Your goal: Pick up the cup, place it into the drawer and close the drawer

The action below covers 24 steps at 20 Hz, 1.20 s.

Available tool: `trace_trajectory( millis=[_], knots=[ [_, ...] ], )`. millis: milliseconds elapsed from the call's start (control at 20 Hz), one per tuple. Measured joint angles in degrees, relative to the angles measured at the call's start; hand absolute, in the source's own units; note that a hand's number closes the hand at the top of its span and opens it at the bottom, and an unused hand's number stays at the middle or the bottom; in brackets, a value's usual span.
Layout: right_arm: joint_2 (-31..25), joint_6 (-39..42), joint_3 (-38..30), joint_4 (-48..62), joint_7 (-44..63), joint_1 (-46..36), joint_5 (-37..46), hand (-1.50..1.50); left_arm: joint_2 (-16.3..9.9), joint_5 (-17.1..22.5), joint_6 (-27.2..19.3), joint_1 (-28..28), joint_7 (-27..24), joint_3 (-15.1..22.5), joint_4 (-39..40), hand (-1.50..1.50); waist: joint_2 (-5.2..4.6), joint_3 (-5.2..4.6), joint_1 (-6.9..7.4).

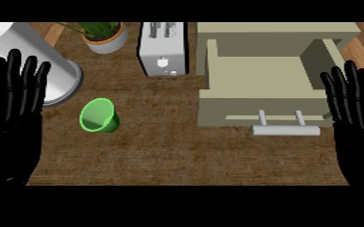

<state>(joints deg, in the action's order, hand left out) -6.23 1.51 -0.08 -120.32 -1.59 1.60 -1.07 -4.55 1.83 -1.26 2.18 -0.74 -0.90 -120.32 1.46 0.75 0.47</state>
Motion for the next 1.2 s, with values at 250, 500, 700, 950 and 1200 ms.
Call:
trace_trajectory(
  millis=[250,500,700,950,1200],
  knots=[
    [0.25,0.28,0.09,-0.1,0.7,-0.7,-0.65,-1.5,2.11,-9.18,-7.81,1.86,0.95,-0.63,2.24,-1.5,-1.08,-0.5,-0.43],
    [0.65,1.59,1.25,1.46,4.77,-3.3,-3.86,-1.5,3.8,-9.6,-20.14,4.27,1.73,-0.5,8.58,-1.5,-1.51,-0.71,-0.67],
    [0.55,2.67,0.41,2.29,6.11,-3.73,-6.14,-1.5,4.25,-8.76,-26.4,7.01,0.24,0.62,14.17,-1.5,-1.5,-0.76,-0.71],
    [1.53,2.08,1.12,2.53,7.22,-4.93,-5.1,-1.5,4.45,-8.52,-29.18,8.73,0.38,1.46,16.07,-1.5,-1.46,-0.75,-0.59],
    [2.14,2.86,1.19,4.43,5.46,-4.84,-4.44,-1.5,4.42,-9.1,-31.48,8.38,1.44,3.1,15.23,-1.5,-1.44,-0.76,-0.52]
  ],
)
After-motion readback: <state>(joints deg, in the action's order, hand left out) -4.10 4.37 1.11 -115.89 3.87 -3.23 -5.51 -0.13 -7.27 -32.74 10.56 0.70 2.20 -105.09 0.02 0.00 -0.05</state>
